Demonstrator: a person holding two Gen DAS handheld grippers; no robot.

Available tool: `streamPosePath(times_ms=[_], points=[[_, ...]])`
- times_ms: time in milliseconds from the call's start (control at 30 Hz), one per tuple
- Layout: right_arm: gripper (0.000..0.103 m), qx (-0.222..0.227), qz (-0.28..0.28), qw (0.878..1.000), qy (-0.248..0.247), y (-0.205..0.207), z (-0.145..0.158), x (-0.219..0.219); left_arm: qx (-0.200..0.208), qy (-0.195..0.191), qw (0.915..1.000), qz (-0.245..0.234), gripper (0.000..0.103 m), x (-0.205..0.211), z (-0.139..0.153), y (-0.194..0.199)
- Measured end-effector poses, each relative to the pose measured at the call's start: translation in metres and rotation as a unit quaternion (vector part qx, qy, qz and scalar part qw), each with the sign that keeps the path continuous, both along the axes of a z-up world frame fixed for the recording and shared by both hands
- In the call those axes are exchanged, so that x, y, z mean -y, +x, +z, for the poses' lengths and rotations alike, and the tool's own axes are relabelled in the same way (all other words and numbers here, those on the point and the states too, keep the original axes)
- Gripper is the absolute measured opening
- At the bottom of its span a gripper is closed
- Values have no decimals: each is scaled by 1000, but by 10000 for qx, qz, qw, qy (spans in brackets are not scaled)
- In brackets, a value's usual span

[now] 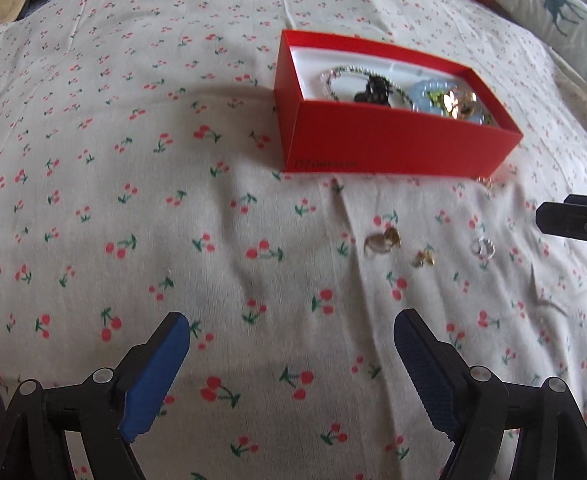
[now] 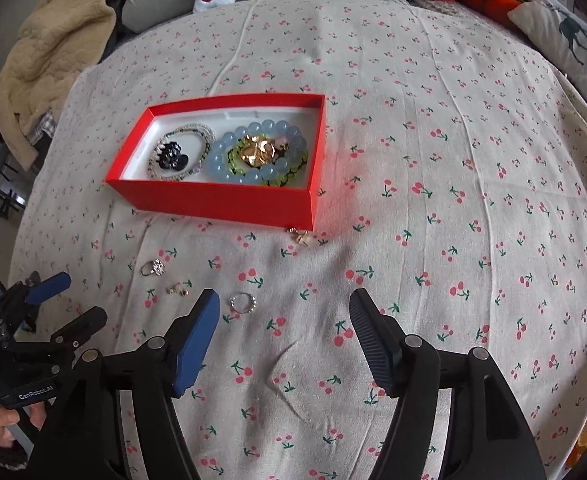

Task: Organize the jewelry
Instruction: 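Withdraw both tools from the box toward the remaining rings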

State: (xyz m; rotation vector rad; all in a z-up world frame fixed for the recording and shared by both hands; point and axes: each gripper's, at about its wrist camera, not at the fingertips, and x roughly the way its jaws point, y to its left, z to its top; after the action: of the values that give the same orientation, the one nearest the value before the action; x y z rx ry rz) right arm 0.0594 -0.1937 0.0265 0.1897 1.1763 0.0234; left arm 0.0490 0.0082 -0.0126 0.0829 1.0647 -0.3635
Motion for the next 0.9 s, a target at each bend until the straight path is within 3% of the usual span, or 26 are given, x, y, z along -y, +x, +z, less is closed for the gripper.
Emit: streamPosePath(times_ms=[233, 333, 400, 467, 533, 900], points=[[71, -247, 200, 9991, -272, -9, -22, -2, -108, -28, 9998, -185, 87, 12, -10, -5], [71, -311, 248, 9986, -348, -11, -30, -2, -99, -302, 9992, -230, 85, 18, -9, -3], [71, -344, 219, 9984, -383, -10, -36, 0, -191, -631, 9975, -248, 75, 21, -7, -1], [71, -371, 192, 9983, -408, -8, -40, 3, -287, -827, 9957, -290, 51, 26, -7, 2], [71, -339, 237, 9981, -465, -6, -41, 3, -320, -879, 9952, -294, 45, 31, -8, 5], [78, -253, 368, 9977, -514, -1, -44, 2, -267, -949, 9951, 76, 45, 47, -17, 25]])
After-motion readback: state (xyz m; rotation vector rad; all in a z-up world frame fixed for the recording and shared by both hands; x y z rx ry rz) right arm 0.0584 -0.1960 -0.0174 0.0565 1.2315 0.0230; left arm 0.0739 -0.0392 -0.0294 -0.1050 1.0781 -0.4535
